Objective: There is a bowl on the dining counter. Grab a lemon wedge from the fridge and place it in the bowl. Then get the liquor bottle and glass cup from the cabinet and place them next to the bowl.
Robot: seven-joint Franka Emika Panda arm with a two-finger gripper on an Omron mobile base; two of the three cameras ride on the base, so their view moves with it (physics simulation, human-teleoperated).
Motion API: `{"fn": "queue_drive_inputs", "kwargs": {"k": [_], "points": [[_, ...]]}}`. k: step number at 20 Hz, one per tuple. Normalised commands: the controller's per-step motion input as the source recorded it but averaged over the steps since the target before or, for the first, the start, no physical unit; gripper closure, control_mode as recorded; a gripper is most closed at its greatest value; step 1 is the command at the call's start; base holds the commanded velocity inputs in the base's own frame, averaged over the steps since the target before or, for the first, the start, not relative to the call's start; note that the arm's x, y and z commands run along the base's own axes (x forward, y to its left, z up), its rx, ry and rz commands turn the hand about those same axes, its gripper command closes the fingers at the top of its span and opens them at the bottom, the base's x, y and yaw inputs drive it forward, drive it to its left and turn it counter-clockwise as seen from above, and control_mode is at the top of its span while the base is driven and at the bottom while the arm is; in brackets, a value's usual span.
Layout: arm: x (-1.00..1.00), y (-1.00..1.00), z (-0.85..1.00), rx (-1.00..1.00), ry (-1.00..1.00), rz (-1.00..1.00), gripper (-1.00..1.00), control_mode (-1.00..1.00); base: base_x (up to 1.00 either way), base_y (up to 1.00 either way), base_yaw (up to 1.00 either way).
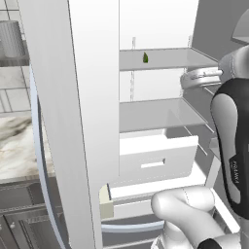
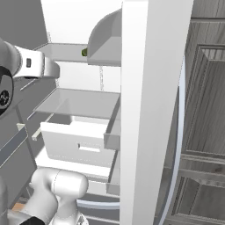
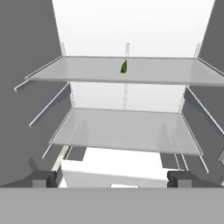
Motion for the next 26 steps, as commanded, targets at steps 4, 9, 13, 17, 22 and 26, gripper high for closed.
{"fn": "queue_drive_inputs", "kwargs": {"k": [4,9,13,17,22,26], "points": [[0.65,0.11,0.44,0.00,-0.01,0.00,-1.00,-1.00,0.00,0.00,0.00],[0.86,0.02,0.06,0.00,0.00,0.00,-1.00,-1.00,0.00,0.00,0.00],[0.71,0.00,-0.05,0.00,0.00,0.00,-1.00,-1.00,0.00,0.00,0.00],[0.66,0.00,-0.23,0.00,0.00,0.00,-1.00,-1.00,0.00,0.00,0.00],[0.49,0.00,-0.26,0.00,0.00,0.00,-1.00,-1.00,0.00,0.00,0.00],[0.42,0.00,-0.23,0.00,-0.01,-0.01,-1.00,-1.00,0.00,0.00,0.00]]}}
